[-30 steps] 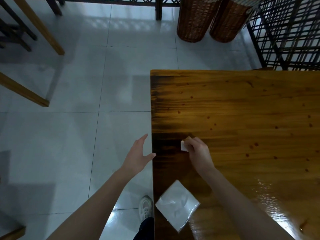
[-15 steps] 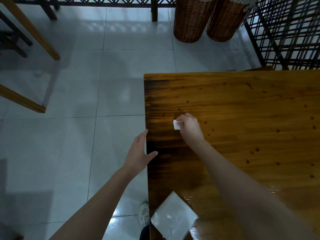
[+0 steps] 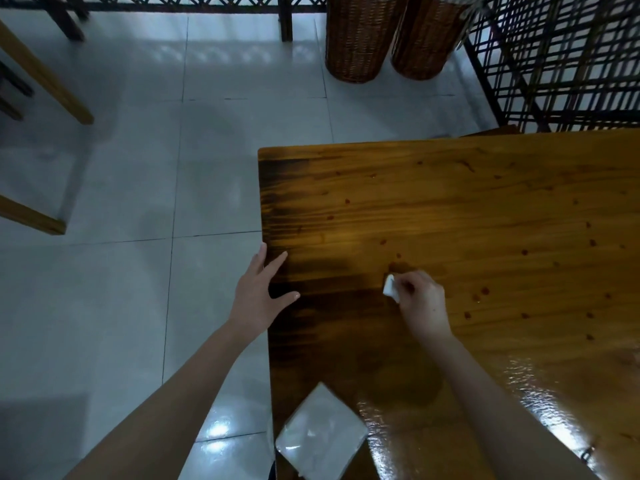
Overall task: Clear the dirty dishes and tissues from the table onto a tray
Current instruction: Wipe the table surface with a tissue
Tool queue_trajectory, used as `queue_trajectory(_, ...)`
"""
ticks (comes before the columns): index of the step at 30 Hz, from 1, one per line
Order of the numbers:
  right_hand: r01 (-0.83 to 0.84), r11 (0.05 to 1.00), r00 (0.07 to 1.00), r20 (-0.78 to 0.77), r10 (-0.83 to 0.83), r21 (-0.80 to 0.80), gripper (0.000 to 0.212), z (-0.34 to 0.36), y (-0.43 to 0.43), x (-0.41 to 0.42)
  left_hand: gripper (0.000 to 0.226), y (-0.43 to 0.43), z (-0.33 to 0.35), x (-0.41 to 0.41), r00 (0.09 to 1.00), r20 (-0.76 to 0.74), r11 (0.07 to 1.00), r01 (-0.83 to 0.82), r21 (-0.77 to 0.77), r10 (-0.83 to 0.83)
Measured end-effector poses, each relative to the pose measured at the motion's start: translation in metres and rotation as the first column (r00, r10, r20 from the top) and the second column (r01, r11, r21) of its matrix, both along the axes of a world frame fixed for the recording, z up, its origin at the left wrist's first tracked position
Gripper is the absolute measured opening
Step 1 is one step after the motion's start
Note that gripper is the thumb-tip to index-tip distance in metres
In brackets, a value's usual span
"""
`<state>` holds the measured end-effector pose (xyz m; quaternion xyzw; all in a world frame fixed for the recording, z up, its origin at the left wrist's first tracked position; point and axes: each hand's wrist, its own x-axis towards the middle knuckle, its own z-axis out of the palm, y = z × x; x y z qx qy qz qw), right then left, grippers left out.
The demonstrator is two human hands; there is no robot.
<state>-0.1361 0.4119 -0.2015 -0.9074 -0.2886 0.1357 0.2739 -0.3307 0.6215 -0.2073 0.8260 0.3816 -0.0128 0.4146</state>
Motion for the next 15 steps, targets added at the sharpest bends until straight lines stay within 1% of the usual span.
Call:
queue_trajectory(2, 0.066, 0.998, 0.997, 0.027, -0.066, 0.009, 0.013, 0.0, 0.016, 0.017, 0.078, -0.001, -0.001, 0.002, 1.0, -0.019, 0.999, 0.018, 0.031, -0.017)
queue_trajectory(4, 0.09, 0.996, 0.995, 0.033, -0.09, 0.014, 0.013, 0.001, 0.034, 0.038, 0.079, -0.002, -0.002, 0.004, 0.999, -0.027, 0.998, 0.033, 0.044, -0.032)
queue_trajectory(8, 0.09, 0.995, 0.996, -0.01, -0.091, -0.032, 0.014, 0.006, 0.067, 0.069, 0.087, 0.0, -0.004, 0.007, 0.999, -0.052, 1.0, 0.004, -0.012, -0.005)
queue_trajectory(12, 0.058, 0.997, 0.998, -0.031, -0.059, -0.041, 0.018, 0.007, 0.071, 0.066, 0.094, 0.003, -0.005, 0.006, 0.997, -0.071, 0.999, 0.016, -0.034, -0.019)
queue_trajectory(15, -0.056, 0.995, 0.998, -0.044, 0.053, -0.077, 0.02, 0.008, 0.054, 0.047, 0.094, 0.003, -0.007, 0.004, 0.997, -0.065, 0.999, 0.044, -0.028, -0.045)
